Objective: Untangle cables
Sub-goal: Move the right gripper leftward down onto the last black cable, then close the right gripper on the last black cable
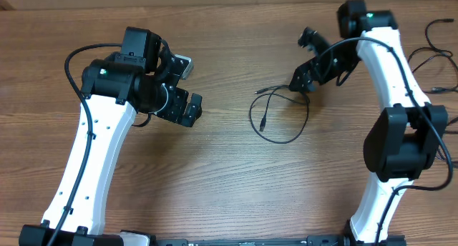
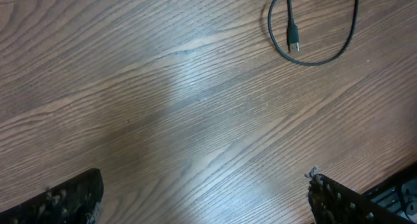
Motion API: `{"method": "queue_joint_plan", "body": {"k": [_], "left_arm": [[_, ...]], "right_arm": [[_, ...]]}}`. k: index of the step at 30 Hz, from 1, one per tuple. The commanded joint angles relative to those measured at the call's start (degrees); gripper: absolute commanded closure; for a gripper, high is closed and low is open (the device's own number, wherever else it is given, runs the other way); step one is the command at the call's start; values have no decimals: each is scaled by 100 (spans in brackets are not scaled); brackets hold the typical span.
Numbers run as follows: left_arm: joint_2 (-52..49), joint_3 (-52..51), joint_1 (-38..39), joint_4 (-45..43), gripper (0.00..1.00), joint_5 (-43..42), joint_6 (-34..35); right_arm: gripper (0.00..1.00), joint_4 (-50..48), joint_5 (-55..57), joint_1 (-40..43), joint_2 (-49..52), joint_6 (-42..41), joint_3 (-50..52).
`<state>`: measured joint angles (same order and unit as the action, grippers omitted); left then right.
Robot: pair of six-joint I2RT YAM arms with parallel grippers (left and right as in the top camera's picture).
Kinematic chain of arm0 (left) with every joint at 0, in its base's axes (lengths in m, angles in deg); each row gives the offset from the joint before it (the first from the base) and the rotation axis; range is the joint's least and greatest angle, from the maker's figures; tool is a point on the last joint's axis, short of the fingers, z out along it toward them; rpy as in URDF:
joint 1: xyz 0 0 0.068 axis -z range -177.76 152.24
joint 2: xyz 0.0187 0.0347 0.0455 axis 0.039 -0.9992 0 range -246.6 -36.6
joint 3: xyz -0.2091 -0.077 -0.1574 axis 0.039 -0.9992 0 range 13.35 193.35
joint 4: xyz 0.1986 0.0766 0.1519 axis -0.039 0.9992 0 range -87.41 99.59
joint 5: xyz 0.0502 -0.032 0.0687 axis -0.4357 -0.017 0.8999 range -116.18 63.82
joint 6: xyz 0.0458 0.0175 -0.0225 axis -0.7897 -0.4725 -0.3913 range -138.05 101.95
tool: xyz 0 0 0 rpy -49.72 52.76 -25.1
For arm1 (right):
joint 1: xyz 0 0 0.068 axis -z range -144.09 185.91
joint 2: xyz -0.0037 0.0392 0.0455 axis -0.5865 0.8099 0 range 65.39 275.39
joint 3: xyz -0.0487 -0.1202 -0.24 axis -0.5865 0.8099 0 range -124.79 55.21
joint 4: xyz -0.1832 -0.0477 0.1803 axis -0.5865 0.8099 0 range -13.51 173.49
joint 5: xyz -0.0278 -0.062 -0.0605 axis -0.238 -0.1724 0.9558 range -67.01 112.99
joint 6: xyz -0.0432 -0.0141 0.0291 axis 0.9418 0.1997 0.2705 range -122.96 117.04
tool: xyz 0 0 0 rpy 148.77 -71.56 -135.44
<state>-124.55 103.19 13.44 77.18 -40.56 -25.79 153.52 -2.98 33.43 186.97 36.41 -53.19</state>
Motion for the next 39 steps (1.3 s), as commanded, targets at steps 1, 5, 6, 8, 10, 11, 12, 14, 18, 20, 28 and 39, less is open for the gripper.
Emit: {"method": "queue_joint_plan", "body": {"k": [1, 5, 6, 8, 10, 11, 12, 14, 18, 20, 28, 39], "left_arm": [[-13, 101, -31, -7, 0, -9, -125], [-13, 101, -31, -7, 0, -9, -125], [-13, 101, -31, -7, 0, -9, -125], [-13, 101, -31, -7, 0, -9, -125], [-13, 101, -31, -7, 0, -9, -125], [-13, 101, -31, -7, 0, -9, -125], [-13, 101, -31, -7, 0, -9, -125], [-13, 101, -31, -7, 0, -9, -125], [-13, 101, -31, -7, 0, -9, -125], [-13, 101, -31, -7, 0, -9, -125], [-13, 101, -31, -7, 0, -9, -125], [-13, 101, -31, -7, 0, -9, -125]], "right_arm": [[5, -393, -155, -151, 92, 358, 474], [14, -1045, -153, -229, 92, 361, 951], [16, -1165, -153, -229, 92, 358, 1027], [20, -1384, -149, -229, 92, 358, 1158], [22, -1534, -109, -229, 92, 356, 1237], [23, -1585, -109, -229, 92, 358, 1266], [23, -1659, -109, -229, 92, 358, 1305], [20, -1788, -109, -229, 92, 358, 1381], [16, -2048, -83, -229, 92, 468, 1578], [16, -2201, 35, -229, 92, 463, 1685], [16, -2623, 341, -229, 92, 470, 2022], [25, -3139, 387, -227, 164, 614, 2369]]}}
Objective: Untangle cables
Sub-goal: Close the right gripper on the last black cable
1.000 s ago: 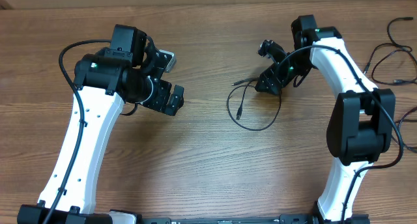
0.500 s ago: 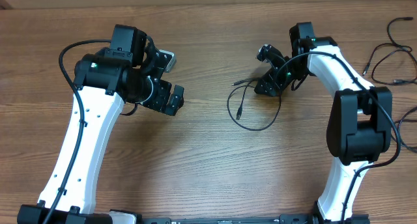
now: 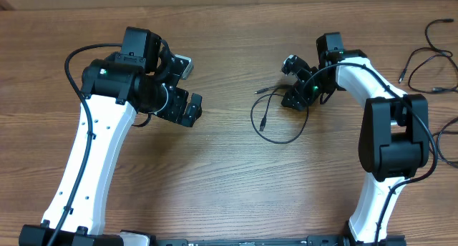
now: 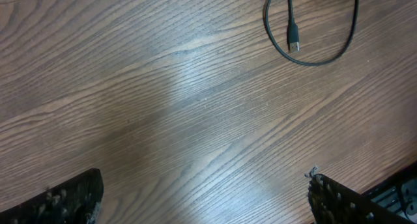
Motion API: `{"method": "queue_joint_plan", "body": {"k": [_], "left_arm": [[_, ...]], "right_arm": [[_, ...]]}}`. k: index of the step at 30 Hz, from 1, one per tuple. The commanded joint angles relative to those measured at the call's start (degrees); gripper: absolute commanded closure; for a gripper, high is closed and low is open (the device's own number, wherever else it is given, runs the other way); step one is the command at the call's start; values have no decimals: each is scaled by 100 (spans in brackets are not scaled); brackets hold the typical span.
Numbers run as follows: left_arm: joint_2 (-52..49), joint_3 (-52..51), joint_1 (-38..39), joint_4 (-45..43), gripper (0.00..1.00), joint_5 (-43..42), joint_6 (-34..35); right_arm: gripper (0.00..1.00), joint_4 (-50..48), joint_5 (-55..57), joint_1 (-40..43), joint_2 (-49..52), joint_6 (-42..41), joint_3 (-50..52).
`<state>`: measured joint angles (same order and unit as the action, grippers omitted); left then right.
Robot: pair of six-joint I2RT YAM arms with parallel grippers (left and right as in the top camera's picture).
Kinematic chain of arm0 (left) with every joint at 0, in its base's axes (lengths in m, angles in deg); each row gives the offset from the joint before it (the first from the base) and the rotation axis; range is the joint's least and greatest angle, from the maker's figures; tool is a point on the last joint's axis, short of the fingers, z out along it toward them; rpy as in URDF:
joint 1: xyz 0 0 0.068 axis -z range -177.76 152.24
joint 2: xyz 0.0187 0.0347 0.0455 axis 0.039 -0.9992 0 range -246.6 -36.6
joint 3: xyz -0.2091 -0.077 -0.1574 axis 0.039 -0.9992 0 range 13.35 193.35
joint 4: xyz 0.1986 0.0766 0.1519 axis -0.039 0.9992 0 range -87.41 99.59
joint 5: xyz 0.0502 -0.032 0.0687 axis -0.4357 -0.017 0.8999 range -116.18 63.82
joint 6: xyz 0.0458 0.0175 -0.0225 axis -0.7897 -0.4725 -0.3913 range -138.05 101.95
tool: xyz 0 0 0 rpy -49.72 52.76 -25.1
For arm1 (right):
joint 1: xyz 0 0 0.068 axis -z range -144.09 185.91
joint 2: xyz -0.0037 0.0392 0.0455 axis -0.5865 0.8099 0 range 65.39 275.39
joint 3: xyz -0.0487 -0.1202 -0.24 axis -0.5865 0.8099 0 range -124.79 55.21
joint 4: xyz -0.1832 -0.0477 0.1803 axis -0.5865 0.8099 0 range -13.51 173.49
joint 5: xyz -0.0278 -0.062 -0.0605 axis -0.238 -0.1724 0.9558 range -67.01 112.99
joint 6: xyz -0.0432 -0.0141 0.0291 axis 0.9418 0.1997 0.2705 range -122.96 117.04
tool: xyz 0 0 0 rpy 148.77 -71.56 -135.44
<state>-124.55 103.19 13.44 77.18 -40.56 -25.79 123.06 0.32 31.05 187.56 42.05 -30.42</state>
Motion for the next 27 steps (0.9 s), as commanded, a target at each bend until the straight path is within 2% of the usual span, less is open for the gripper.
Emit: {"method": "queue_joint_plan", "body": {"k": [1, 6, 11, 15, 18, 23, 27], "left_arm": [[-13, 101, -31, -7, 0, -9, -125], [-13, 101, -31, -7, 0, -9, -125], [-13, 101, -31, -7, 0, -9, -125], [-13, 101, -31, -7, 1, -9, -125], [-13, 101, -31, -7, 0, -9, -125], [-13, 101, -31, -7, 0, -9, -125], [-13, 101, -31, -7, 0, -9, -125]], "right_arm": [[27, -111, 94, 11, 131, 50, 92], [36, -203, 166, 11, 247, 52, 94], [65, -396, 164, 11, 249, 50, 92], [73, -588, 168, 11, 249, 48, 92], [87, -844, 282, 11, 249, -17, 92], [88, -1508, 728, 11, 249, -557, 92], [84, -2142, 1115, 24, 249, -1099, 92]]}}
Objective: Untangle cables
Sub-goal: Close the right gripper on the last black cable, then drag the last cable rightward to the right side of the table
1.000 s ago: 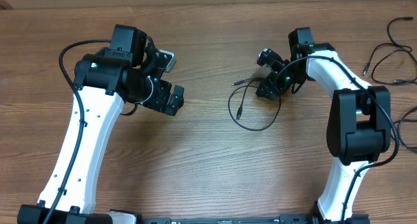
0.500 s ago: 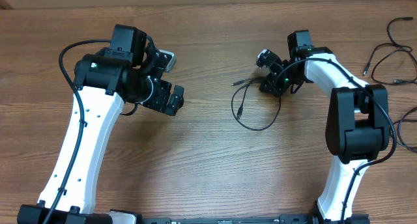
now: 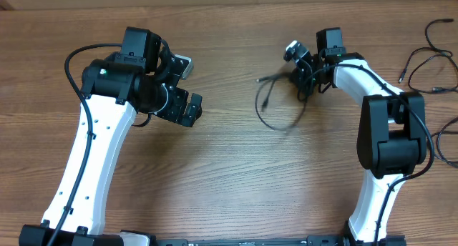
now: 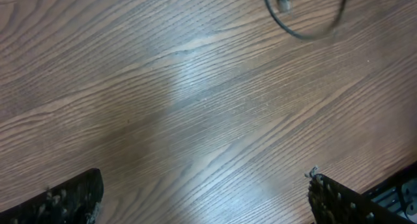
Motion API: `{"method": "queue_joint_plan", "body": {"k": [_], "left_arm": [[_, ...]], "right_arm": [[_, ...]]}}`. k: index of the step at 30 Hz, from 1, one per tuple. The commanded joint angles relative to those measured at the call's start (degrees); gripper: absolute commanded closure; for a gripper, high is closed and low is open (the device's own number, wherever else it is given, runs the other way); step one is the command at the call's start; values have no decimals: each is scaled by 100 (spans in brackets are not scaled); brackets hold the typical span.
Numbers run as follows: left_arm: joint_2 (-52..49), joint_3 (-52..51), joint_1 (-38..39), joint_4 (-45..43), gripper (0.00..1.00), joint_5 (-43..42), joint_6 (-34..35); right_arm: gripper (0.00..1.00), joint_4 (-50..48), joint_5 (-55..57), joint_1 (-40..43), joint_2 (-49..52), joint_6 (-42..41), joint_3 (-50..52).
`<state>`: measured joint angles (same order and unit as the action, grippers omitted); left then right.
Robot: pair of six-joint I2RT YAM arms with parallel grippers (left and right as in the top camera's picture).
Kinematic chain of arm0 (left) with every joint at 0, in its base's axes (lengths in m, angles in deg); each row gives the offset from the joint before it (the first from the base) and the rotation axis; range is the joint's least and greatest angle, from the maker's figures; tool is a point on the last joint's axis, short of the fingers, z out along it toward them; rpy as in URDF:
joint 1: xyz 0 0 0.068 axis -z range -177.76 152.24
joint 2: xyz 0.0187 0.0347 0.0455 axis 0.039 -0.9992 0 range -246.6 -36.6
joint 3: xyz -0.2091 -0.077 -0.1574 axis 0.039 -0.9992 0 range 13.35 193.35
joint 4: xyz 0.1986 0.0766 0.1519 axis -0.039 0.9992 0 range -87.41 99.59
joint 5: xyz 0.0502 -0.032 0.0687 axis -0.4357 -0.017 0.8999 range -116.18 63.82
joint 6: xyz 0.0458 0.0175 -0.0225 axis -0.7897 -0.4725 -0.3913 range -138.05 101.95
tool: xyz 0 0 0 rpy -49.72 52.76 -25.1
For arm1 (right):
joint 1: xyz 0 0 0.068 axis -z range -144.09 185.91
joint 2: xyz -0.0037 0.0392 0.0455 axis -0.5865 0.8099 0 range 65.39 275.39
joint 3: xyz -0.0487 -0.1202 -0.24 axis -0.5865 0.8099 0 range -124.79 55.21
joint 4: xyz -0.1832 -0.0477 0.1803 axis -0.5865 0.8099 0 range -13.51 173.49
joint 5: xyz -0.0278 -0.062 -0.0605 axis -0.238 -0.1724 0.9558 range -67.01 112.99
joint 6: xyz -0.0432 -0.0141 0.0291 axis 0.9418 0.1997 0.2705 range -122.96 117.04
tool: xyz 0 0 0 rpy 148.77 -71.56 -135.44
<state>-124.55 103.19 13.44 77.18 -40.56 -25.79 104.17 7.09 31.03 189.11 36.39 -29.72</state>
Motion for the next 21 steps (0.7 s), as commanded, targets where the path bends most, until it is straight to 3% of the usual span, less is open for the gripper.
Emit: {"method": "queue_joint_plan", "body": {"k": [1, 4, 7, 14, 21], "left_arm": [[-13, 101, -31, -7, 0, -9, -125], [-13, 101, -31, -7, 0, -9, -125], [-13, 101, -31, -7, 0, -9, -125], [-13, 101, -31, -7, 0, -9, -125], [-13, 101, -31, -7, 0, -9, -125]], "right_arm": [[84, -411, 516, 42, 94, -671, 22], [82, -905, 752, 155, 94, -1123, 22], [96, -1397, 929, 409, 94, -1740, 11], [96, -1958, 920, 1283, 94, -2944, 9], [96, -1923, 918, 2271, 94, -3716, 4]]}}
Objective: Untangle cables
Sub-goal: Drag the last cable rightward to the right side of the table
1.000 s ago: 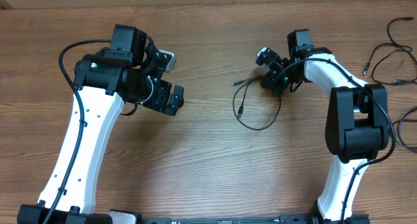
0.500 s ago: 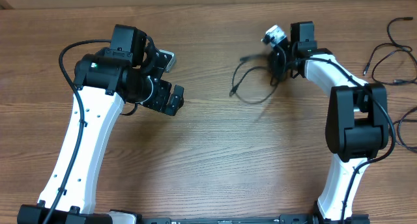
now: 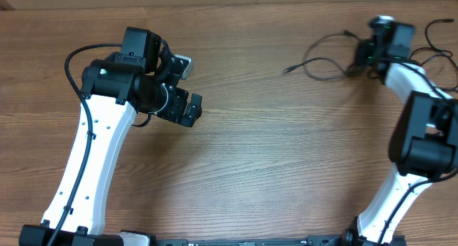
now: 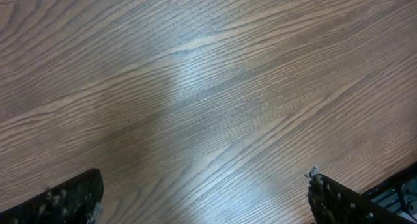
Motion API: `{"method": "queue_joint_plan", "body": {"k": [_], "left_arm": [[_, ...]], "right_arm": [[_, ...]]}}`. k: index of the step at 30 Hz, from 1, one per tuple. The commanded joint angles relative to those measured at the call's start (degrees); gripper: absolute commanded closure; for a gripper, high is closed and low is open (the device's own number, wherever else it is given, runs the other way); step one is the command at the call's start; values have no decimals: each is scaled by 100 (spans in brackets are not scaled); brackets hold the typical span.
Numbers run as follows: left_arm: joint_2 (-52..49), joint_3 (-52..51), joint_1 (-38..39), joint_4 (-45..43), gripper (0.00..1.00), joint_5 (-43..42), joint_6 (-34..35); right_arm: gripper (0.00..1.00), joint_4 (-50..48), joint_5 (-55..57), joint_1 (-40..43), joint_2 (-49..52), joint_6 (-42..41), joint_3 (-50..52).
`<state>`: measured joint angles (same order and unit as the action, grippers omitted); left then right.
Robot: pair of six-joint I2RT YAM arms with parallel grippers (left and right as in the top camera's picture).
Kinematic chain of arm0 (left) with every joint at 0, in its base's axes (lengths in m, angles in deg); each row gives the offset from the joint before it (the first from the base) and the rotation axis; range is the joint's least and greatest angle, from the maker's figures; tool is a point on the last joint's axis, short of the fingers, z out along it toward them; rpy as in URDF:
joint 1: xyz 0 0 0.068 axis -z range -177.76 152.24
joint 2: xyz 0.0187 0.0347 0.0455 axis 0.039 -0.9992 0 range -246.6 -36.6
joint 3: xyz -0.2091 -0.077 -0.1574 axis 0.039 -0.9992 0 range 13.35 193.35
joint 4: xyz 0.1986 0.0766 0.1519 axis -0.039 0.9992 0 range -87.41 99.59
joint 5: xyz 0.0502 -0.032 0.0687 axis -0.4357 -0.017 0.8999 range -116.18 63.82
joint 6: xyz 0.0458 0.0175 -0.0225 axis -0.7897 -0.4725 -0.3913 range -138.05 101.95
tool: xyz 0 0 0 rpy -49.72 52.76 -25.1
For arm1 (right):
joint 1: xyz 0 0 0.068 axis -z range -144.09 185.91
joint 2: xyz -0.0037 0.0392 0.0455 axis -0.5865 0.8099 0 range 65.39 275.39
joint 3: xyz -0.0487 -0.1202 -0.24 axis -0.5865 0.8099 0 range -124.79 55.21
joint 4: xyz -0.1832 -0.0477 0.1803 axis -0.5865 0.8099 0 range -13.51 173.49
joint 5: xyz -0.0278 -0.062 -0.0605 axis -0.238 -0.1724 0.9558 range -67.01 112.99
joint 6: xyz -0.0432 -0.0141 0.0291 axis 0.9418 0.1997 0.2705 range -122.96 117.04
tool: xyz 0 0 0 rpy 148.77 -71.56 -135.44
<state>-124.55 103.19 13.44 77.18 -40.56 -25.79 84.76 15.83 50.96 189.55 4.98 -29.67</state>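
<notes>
A thin black cable (image 3: 289, 69) lies stretched and looped at the far right of the wooden table (image 3: 236, 167), its plug end pointing left. My right gripper (image 3: 363, 58) is at the loop's right end, blurred, and looks shut on the cable. My left gripper (image 3: 187, 104) hangs open over bare wood at centre left, far from the cable. In the left wrist view that gripper (image 4: 205, 204) has its fingertips (image 4: 71, 198) spread wide over bare wood, with no cable in sight.
More black cables (image 3: 438, 28) lie at the table's far right edge, just beyond the right arm (image 3: 422, 131). The left arm (image 3: 93, 153) rises from the near left.
My right gripper has moved from the table's upper middle to the far right, and the black cable has gone with it. The cable has left the left wrist view. The left arm has not moved.
The cable lay looped at centre right with my right gripper raised above its far side. Then the gripper was down at the loop's right edge. Then the loop had shifted toward the back, and now it lies stretched out at the far right.
</notes>
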Motion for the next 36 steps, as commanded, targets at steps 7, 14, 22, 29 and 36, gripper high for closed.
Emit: {"method": "queue_joint_plan", "body": {"k": [7, 14, 22, 29, 36], "left_arm": [[-13, 101, -31, -7, 0, -9, -125], [-13, 101, -31, -7, 0, -9, -125], [-13, 101, -31, -7, 0, -9, -125], [-13, 101, -31, -7, 0, -7, -125], [-13, 101, -31, -7, 0, -9, -125]], "right_arm": [[96, 282, -103, 715, 50, -667, 0], [76, 367, -103, 651, 50, -664, 0], [0, 1390, -105, 619, -101, -662, -573], [0, 2404, -566, 577, -758, -619, -1316], [0, 2927, -811, 385, -1937, -623, -1611]]}}
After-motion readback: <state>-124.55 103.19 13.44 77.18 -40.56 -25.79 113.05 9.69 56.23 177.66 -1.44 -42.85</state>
